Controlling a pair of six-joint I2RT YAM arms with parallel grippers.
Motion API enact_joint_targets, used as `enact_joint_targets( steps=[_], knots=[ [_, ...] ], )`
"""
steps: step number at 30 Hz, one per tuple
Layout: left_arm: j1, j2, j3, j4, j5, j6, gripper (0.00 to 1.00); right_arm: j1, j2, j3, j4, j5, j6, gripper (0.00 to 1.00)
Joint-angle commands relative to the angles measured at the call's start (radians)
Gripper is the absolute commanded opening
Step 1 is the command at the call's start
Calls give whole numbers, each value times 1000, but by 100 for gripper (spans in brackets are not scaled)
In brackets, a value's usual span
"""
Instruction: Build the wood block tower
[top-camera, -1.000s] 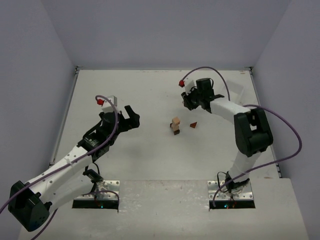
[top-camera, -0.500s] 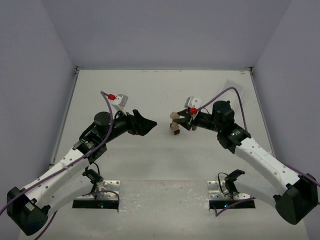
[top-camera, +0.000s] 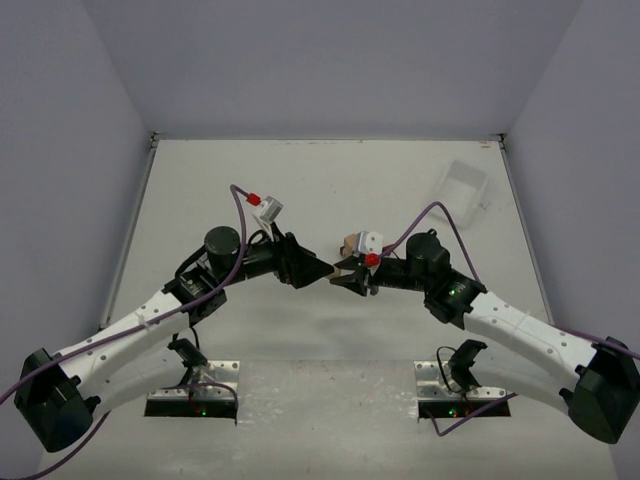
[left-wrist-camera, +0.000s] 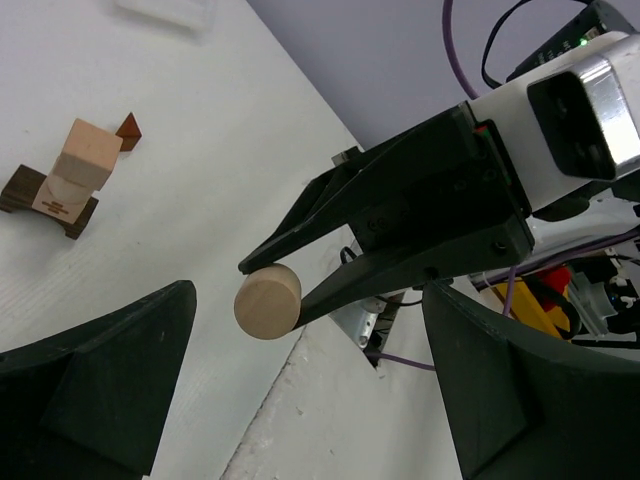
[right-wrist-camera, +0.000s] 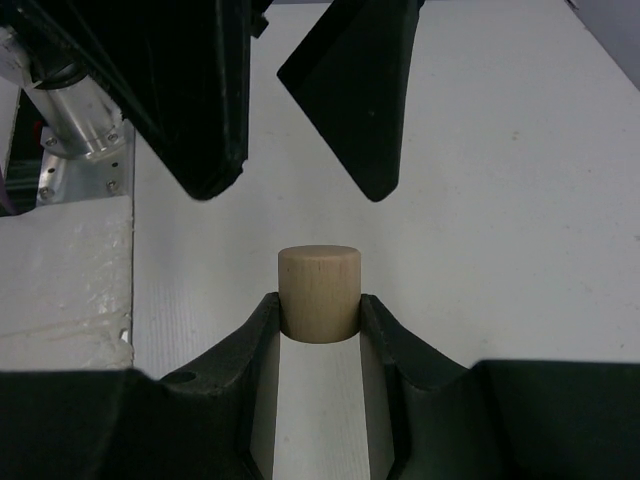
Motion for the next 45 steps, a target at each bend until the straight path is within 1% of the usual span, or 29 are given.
enact_joint_targets(
  steps=[1,2,5,7,13,16,18,23,29,31,32,34,35,36,37,38,39,40,41,42,44,45],
  knots=[
    [-27,21,8,57,-22,-1,93,6,-16,29,104,31,23,12],
    [-31,28,10,57,-25,0,91,7,-17,29,112,32,23,12],
    [-35,42,11,52,-32,3,81,7,-14,28,129,37,38,11],
    [-36,46,12,50,-38,4,77,7,-12,31,136,33,41,12],
    [-37,49,12,52,-40,3,69,8,-13,25,161,-5,51,12],
    [-37,52,12,55,-43,0,68,8,-14,20,170,-15,48,12],
    [-38,61,14,60,-47,0,64,8,-12,22,166,-24,49,12],
    [-39,87,18,74,-29,-5,48,8,1,20,169,-2,48,13],
    [-57,103,18,90,-38,-17,33,10,7,16,162,11,53,13],
    [-57,103,17,90,-49,-22,22,9,6,7,159,17,52,13],
    [-57,102,17,90,-51,-22,20,8,5,4,157,20,53,14],
    [-58,99,16,89,-64,-25,8,9,3,-5,150,28,60,17],
    [-58,97,16,87,-73,-26,3,10,2,-10,143,35,67,23],
    [-58,95,16,84,-84,-26,1,10,2,-15,129,46,76,34],
    [-58,93,19,79,-94,-25,0,10,0,-19,113,64,86,47],
    [-58,89,24,74,-106,-19,0,10,-5,-22,95,96,101,66],
    [-60,88,33,64,-121,-12,0,10,-11,-24,75,129,102,77],
    [-59,90,49,42,-145,2,0,10,-22,-24,51,192,145,89],
    [-59,93,69,14,-176,18,0,10,-34,-26,23,271,187,99],
    [-60,99,97,-25,-223,33,0,10,-46,-30,-12,386,216,99],
    [-63,128,126,-69,-278,45,0,4,-95,-35,-118,563,373,99],
    [-66,143,141,-79,-297,55,0,4,-111,-34,-163,640,408,99]
  ],
)
